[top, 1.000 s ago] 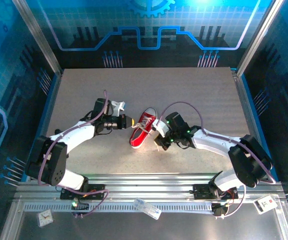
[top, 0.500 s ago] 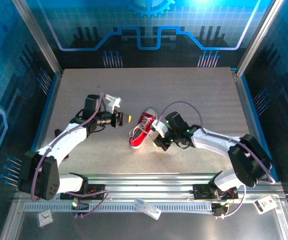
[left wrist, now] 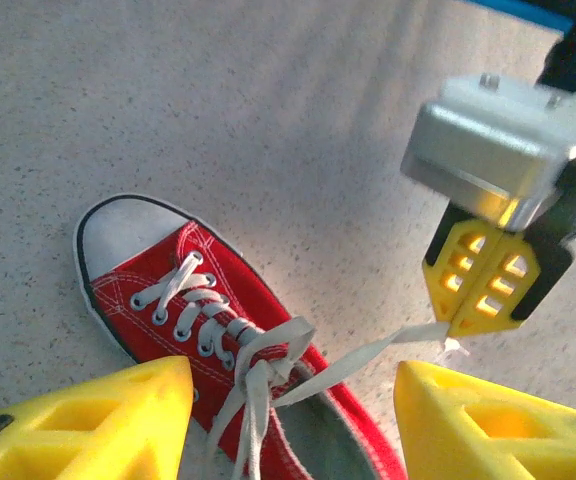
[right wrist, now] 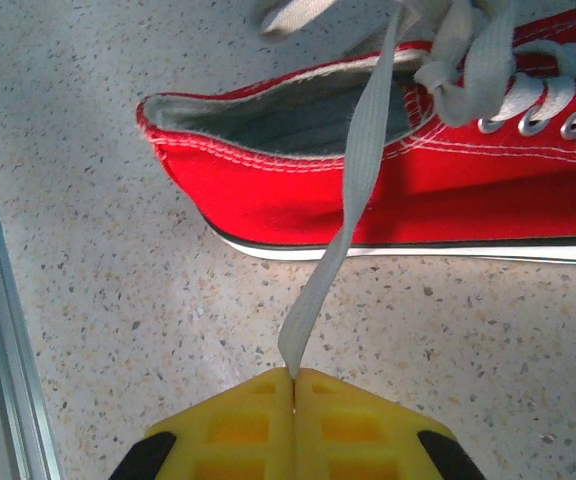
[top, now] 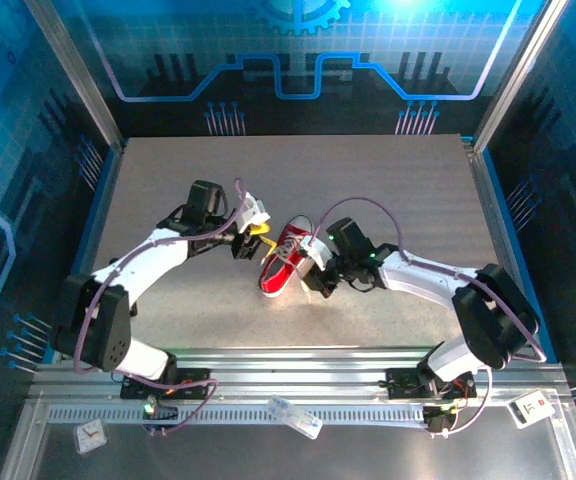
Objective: Tie the shoes
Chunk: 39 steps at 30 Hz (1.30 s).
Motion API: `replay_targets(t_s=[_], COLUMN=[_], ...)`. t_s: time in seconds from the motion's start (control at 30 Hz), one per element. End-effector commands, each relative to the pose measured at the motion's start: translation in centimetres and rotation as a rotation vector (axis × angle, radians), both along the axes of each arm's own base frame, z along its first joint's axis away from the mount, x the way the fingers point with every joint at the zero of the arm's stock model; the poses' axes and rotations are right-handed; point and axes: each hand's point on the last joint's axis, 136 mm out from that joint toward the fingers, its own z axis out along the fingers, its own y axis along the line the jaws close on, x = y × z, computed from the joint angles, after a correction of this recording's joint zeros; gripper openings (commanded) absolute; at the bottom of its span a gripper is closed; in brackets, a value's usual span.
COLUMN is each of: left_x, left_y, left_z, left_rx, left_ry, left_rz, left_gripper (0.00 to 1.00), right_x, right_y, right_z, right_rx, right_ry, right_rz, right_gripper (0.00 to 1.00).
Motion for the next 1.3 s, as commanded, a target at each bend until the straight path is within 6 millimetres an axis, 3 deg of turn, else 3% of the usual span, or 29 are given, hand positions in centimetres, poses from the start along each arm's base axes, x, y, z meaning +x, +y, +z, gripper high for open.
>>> replay_targets(t_s=[0.0,0.4,0.67,0.9,1.07,1.27], left_x=[-0.1,-0.7,-1.2,-1.6,-1.1,-0.4], left_y=[-0.6,-2.0,-3.1,-2.9,-2.7,-2.3], left_z=[-0.5,-2.5,-5.1,-6.2,-6.6,-7.1], left_rx=[0.035,0.069,0.157,0.201,0.225,0.255], left_ry=[-0.07,-0.027,-0.005,0.006,0.017,0.018], left_rz=[-0.114,-0.262,-0.35,-0.373,-0.364,-0.334], left_gripper=[0.56,0.59,0.59,0.6,0.53,0.57], right_x=[0.9,0.4,1.2,1.7,2.3,2.4], right_y=[-0.1,-0.1,-0.2,-0.3,0.3,0.3], right_z=[0.5,0.1,0.2,0.5,1.1,0.4], right_rx=[-0.001,0.004,-0.013,-0.016,-0.004,-0.023], right_ry=[0.013,0.047,0.041,0.031,0.021,0.035], right_rz=[-0.044,-0.027,-0.061,-0.086,-0.081,-0.085], right_gripper=[0.0,0.0,0.0,0.0,0.0,0.0])
